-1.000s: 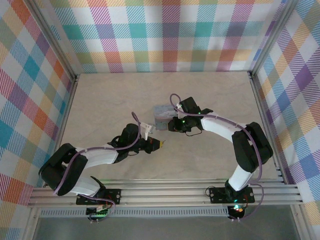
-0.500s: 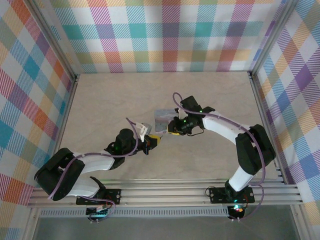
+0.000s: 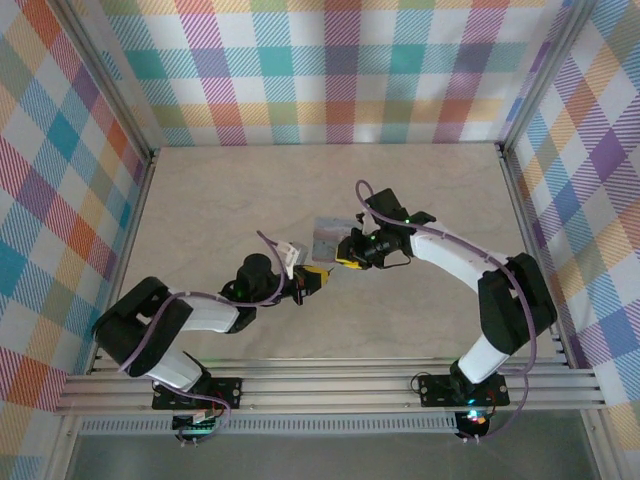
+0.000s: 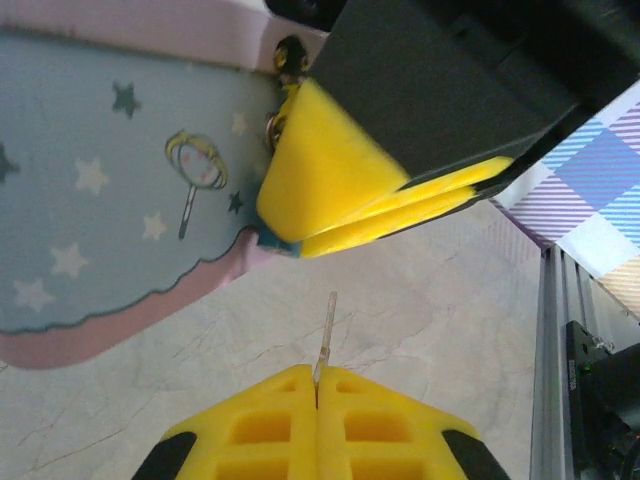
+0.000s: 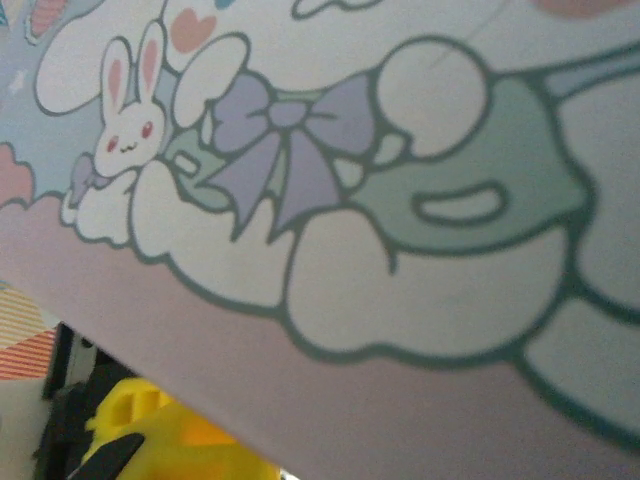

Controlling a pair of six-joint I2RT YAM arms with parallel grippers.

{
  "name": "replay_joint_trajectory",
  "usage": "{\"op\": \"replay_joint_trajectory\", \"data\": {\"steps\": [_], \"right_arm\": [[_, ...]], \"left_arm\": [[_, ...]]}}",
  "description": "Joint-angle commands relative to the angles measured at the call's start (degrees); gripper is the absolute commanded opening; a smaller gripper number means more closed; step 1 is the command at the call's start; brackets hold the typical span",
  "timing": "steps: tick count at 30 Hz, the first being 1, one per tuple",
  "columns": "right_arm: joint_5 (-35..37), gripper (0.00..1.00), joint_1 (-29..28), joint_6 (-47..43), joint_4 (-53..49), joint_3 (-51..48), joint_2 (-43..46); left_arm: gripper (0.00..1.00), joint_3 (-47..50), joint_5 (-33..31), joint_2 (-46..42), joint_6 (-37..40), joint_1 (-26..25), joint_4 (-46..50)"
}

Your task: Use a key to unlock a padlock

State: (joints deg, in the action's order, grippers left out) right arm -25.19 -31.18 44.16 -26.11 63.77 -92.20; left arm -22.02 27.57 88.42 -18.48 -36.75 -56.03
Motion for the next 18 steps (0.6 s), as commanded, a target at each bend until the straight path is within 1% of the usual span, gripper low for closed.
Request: {"op": "replay_joint_trajectory", "data": {"steps": [1, 4, 11, 18], "right_arm": [[-1.23, 0.0, 0.59, 1.36, 2.54, -0.79, 2.94], [-1.46, 0.0, 0.77, 1.44, 2.63, -0.93, 3.08], [-2.27, 0.0, 0.89, 1.1, 3.56, -0.93, 3.34], [-1.97, 0.0, 0.86, 0.93, 3.94, -1.27, 3.6]], "left_arm": [[0.0, -1.27, 2.95, 3.68, -4.25, 1.3, -10.04], [0.0, -1.65, 3.66, 6.38, -6.43, 1.81, -13.72], [0.0, -3.68, 5.61, 10.73, -9.17, 1.86, -17.43], [0.0, -5.26, 6.26, 11.33, -8.72, 1.77, -16.03]]}}
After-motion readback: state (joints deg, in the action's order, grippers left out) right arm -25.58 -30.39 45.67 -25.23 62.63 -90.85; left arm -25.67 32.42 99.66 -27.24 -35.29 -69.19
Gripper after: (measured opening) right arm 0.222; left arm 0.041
